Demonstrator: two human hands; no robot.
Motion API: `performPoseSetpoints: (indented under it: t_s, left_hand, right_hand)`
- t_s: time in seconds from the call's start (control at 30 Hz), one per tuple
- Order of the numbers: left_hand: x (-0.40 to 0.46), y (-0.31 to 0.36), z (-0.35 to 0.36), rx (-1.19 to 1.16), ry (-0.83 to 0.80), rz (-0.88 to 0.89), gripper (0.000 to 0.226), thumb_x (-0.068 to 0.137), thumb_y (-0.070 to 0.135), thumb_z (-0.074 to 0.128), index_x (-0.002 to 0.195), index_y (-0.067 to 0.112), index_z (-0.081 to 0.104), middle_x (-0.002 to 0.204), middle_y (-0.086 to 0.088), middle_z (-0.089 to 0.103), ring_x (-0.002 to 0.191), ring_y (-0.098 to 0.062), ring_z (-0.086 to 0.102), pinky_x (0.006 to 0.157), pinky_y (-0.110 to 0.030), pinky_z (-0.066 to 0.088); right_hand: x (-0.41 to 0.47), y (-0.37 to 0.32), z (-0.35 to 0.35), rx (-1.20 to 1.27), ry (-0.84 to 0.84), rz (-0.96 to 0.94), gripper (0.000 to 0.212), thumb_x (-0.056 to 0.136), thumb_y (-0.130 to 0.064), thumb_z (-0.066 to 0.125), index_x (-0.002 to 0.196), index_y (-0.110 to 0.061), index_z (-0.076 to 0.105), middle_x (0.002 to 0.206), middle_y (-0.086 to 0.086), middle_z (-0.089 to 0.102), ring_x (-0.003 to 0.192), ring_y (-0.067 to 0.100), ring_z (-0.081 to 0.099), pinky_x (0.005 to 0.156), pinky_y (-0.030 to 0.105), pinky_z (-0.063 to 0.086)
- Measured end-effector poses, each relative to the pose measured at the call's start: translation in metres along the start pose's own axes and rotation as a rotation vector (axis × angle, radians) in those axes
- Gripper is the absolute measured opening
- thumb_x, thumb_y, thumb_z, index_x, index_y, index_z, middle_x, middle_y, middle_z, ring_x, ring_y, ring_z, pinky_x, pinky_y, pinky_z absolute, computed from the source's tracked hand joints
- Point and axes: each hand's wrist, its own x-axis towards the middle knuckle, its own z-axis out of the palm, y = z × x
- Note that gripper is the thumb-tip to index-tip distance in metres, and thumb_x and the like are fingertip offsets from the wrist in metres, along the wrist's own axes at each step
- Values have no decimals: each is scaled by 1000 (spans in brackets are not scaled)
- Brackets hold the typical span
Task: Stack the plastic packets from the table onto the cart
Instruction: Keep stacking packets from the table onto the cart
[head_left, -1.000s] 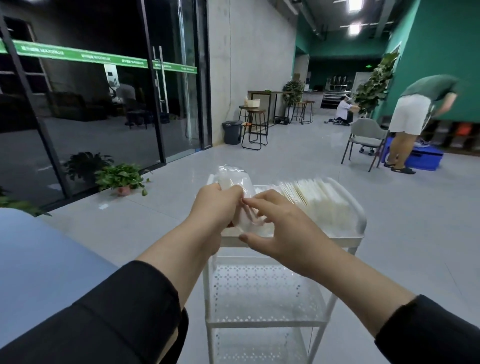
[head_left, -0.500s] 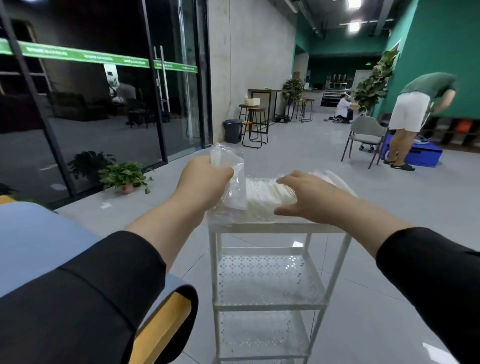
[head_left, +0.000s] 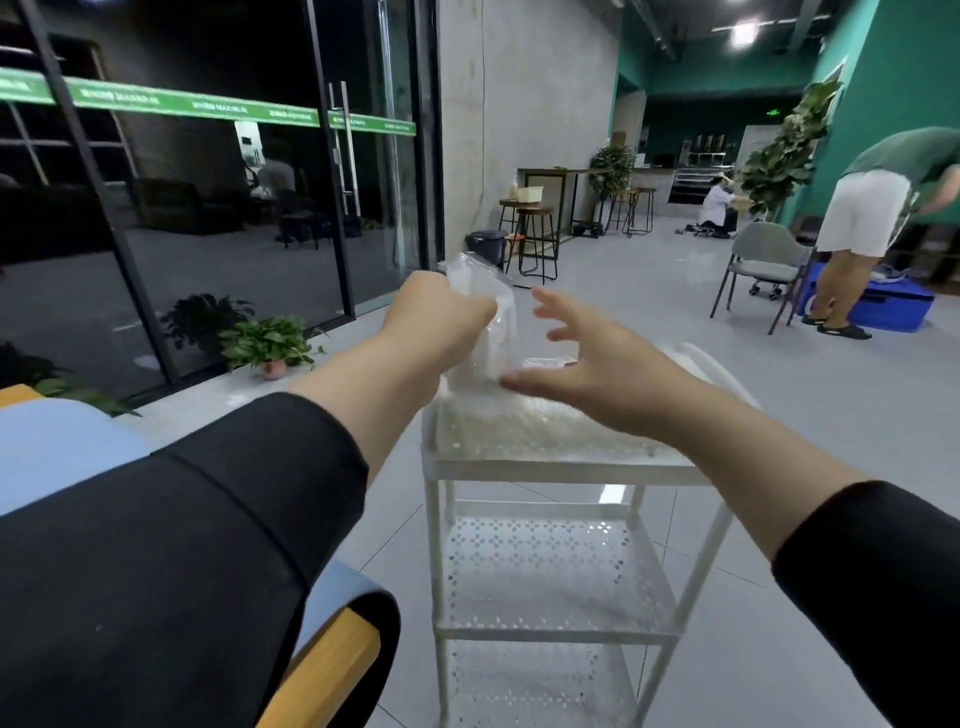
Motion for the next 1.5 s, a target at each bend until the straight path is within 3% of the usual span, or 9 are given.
performPoseSetpoints:
  t_s: [0.1,0.17,0.4,0.47,0.63,0.73,0.93,1.3,1.5]
  left_hand:
    - [6,7,19,-81,-45,-61,6,88,9,61,82,9,58,67,-4,53,57,-19,50,52,-22,41]
    - [8,10,31,-144,-84,-89,8,89,9,64,82,9,59,68,-5,58,52,-16,54,46,-20,46]
    - [25,6,52,-403,-321,-189,23,97,26,60,107,4,62,97,-20,73,80,-31,73,85,-43,63]
    - [32,-4,52,-202,-287,-109,29,99,38,56,108,11,61,108,-13,72,98,-33,72,93,-45,59]
    - [44,-28,58,892,-426,442,73,87,69,59,142,23,52,142,3,56,130,-23,52,107,-40,43]
    - [48,-38,73,1213,-547,652,75,79,78,57,134,27,57,134,4,57,126,-24,50,103,-43,40]
    - [51,-59,83,1311,-507,875,58,75,70,60,118,32,60,108,9,59,105,-19,55,76,-35,31]
    - [50,-60,90,1303,-430,1047,43,88,27,55,130,38,55,122,12,63,110,-20,59,84,-37,49]
    - [44,-62,95,1334,-399,1164,35,99,15,48,129,31,56,125,10,61,107,-24,58,77,-34,38]
  right_hand:
    - [1,2,9,-192,-51,-40,117,76,-53,81,162,-25,7,164,-7,23,147,9,25,112,22,22]
    - [4,9,17,-265,-14,-49,111,77,-52,81,160,-23,13,157,-5,33,142,13,34,106,21,29]
    - [2,28,2,-314,351,-104,33,99,-16,51,132,-17,56,97,9,65,88,38,59,66,40,40]
    - [8,46,-9,-295,412,-21,31,100,-17,49,129,-17,58,86,14,65,78,40,57,65,42,40]
    - [18,79,-25,-266,451,58,23,100,-20,48,120,-17,60,72,6,57,72,36,54,61,37,33]
    - [20,90,-21,-253,423,91,22,101,-23,47,116,-14,61,81,11,63,76,37,55,64,40,40]
    - [17,95,-15,-247,385,86,26,102,-26,47,123,-18,60,88,11,67,82,36,57,72,44,47]
    - [21,104,-20,-161,384,115,22,102,-27,46,116,-23,62,77,-5,59,68,17,52,58,33,36]
    - [21,106,-20,-134,379,113,11,101,-27,46,102,-30,57,73,-7,57,66,13,52,55,28,36]
